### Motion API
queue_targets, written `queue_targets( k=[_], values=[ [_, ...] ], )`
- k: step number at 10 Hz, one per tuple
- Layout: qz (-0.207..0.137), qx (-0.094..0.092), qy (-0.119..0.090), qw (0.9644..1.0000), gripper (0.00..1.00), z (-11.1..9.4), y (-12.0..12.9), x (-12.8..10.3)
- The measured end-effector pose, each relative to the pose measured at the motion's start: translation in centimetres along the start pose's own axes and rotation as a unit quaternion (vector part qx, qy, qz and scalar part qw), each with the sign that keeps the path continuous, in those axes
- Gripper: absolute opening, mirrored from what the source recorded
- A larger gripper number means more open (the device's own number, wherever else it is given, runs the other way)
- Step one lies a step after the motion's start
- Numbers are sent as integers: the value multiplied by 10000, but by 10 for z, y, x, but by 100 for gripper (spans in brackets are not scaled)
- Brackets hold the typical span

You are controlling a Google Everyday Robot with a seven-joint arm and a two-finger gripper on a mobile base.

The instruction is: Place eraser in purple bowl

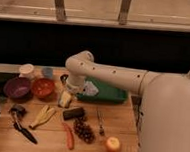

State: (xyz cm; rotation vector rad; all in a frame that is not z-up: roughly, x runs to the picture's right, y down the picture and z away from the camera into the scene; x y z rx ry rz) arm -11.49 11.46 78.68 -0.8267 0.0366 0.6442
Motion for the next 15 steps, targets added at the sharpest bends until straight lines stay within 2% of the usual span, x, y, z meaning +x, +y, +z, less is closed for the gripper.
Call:
queue_targets(
  k=[4,9,13,15],
  values=[
    [138,-181,123,9997,75,39,0,6],
    [143,-161,141,9997,75,27,-3,8],
    [172,-185,172,9995,75,26,-4,10],
    [189,-60,131,9997,75,23,0,12]
  ],
)
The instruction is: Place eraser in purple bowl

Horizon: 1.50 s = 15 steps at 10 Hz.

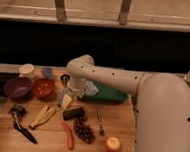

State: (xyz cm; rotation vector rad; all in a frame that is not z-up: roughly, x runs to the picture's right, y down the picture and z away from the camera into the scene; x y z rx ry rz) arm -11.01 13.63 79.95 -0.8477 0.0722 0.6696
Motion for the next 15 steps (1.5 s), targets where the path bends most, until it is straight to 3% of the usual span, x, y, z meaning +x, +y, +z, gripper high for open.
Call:
queue_targets(
  k=[2,4,7,9,11,13,15],
  values=[
    [126,380,-174,9990,75,-18,16,9],
    [226,750,-377,9962,75,-57,28,16],
    [255,737,-428,9960,75,-83,42,14],
    [263,610,-412,9969,75,-73,43,13],
    [239,430,-358,9981,75,-48,40,11],
    [189,151,-204,9995,75,-6,38,6],
    [175,66,-145,9997,75,7,38,5]
  ],
)
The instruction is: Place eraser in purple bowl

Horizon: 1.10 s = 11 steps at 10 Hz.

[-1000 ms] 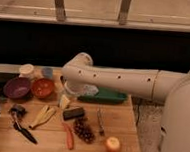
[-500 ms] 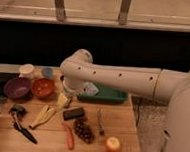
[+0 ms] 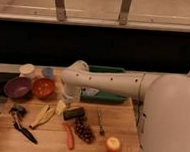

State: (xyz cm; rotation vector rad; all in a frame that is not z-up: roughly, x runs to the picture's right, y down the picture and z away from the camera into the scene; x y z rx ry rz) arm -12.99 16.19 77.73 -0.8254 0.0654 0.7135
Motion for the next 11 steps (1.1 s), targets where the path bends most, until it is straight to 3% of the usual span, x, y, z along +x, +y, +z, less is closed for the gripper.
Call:
queue_targets(
  k=[4,8,11],
  values=[
    [0,-25,72,10000,75,4,0,1],
    [380,-115,420,9983,75,34,-16,39],
    [564,-113,501,9971,75,40,-21,49]
  ],
)
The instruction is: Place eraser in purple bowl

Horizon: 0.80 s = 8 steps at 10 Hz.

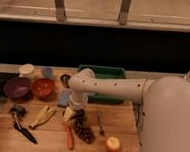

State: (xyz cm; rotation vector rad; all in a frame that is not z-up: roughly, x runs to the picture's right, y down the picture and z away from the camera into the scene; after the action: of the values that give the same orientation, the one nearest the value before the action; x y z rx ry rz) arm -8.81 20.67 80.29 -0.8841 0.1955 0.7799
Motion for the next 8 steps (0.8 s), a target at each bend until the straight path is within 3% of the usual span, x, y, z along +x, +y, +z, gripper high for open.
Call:
queue_targets(
  k=[8],
  values=[
    [-215,77,-13,9997,75,11,-19,-20]
  ],
)
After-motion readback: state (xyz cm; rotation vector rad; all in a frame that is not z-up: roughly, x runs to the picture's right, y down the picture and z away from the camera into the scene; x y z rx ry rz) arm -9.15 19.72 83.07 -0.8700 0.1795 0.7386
